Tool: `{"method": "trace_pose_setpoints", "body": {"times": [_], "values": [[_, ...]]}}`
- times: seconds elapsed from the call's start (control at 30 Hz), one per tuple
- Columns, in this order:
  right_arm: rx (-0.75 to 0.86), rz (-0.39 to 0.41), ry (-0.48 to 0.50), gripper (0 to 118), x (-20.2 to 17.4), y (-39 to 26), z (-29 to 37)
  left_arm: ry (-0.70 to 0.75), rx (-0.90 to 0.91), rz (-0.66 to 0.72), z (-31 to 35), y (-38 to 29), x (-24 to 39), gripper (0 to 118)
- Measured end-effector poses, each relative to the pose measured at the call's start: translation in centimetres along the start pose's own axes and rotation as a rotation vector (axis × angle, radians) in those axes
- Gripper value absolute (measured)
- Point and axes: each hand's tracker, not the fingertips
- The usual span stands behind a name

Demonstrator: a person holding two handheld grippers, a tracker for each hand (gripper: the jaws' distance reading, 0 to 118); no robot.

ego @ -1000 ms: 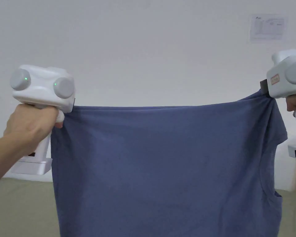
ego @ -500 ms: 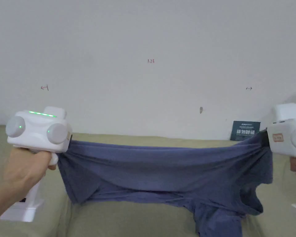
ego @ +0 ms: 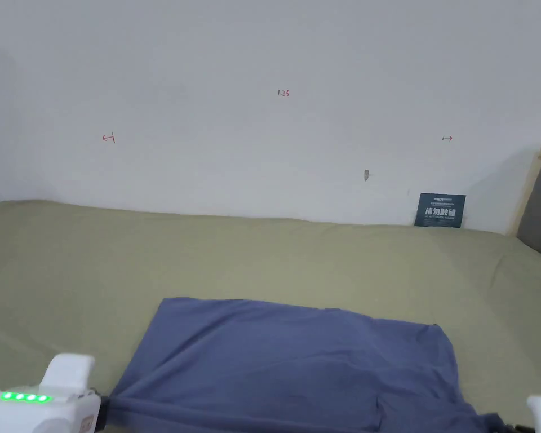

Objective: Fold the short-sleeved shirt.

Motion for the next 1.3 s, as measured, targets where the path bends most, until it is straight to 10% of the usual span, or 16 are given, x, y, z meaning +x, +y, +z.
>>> {"method": "trace_pose_setpoints", "body": {"times": [0.53, 0.6, 0.63, 0.67, 0.87, 0.93, 1.0, 1.03, 1.2, 1.3], "values": [[-0.051, -0.077, 0.031, 2, -0.6, -11.4, 7.4, -0.040, -0.068, 0.026, 6.5, -11.0, -3.6, 10], [-0.052, -0.091, 0.032, 46, -0.4, -11.3, 6.9, -0.066, -0.064, 0.046, 6.0, -11.1, -4.1, 50], [-0.057, -0.107, 0.022, 104, -0.3, -11.3, 6.7, -0.072, -0.065, 0.055, 6.1, -11.3, -3.7, 95], [-0.067, -0.130, 0.026, 117, -0.1, -11.4, 6.5, -0.082, -0.077, 0.087, 5.9, -11.3, -4.0, 109], [-0.054, -0.139, 0.017, 114, 0.4, -10.9, 7.0, -0.043, -0.065, 0.090, 8.0, -10.7, -5.6, 107], [-0.057, -0.130, 0.002, 108, 0.6, -10.5, 7.2, -0.033, -0.043, 0.100, 9.1, -10.6, -5.7, 78], [-0.041, -0.132, -0.014, 48, 0.3, -10.6, 8.1, -0.034, -0.038, 0.121, 9.3, -10.3, -6.3, 3], [-0.042, -0.126, -0.018, 0, 0.4, -10.6, 8.0, -0.019, -0.032, 0.135, 9.5, -10.4, -6.3, 1], [-0.055, -0.137, -0.021, 0, 0.0, -9.8, 8.5, -0.114, -0.083, 0.161, 9.5, -10.4, -7.2, 2], [-0.053, -0.126, -0.013, 0, 0.3, -11.1, 8.5, -0.144, -0.090, 0.116, 8.5, -10.6, -6.9, 101]]}}
